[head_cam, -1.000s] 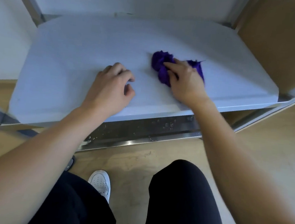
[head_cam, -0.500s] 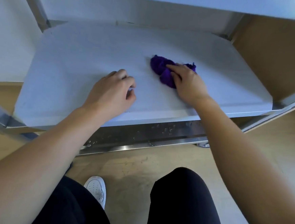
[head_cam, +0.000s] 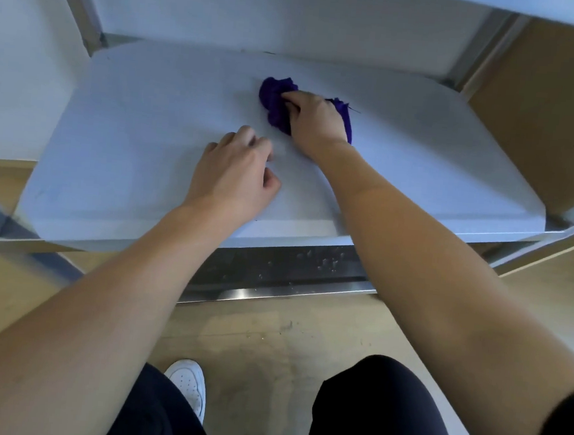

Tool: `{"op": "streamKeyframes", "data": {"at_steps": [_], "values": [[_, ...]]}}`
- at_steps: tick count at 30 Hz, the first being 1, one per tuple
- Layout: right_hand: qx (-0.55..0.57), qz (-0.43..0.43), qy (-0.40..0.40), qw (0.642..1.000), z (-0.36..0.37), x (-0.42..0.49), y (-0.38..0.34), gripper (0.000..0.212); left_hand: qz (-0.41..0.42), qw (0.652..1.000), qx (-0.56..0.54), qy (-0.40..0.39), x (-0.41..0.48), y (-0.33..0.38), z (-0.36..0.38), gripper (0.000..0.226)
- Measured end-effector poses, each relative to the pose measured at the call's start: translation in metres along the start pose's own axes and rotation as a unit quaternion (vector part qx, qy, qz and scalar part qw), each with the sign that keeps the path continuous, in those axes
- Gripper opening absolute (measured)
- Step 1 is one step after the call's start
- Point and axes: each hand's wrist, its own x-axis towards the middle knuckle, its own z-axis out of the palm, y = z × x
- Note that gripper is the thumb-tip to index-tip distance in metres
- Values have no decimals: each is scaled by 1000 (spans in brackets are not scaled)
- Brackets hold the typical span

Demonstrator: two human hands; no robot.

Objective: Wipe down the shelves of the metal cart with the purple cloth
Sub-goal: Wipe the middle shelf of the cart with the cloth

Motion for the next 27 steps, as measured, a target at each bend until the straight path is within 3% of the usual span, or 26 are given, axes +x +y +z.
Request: {"op": "streamKeyframes", "data": {"at_steps": [5, 10, 14, 20, 27], "values": [[8, 16, 11, 1000, -11, 17, 37, 36, -19, 1000, -13, 7, 12, -6, 5, 28], [7, 96, 42, 994, -32, 37, 93, 37, -31, 999, -17, 1, 16, -7, 9, 26], [50, 116, 30, 992, -37, 53, 100, 37, -31, 999, 3, 0, 17, -4, 11, 26], [-7, 90, 29, 996, -13, 82, 62, 39, -18, 999, 7, 34, 17, -3, 14, 43], [6, -61, -46, 997, 32, 96, -39, 37, -18, 999, 21, 16, 15, -3, 13, 24]]}}
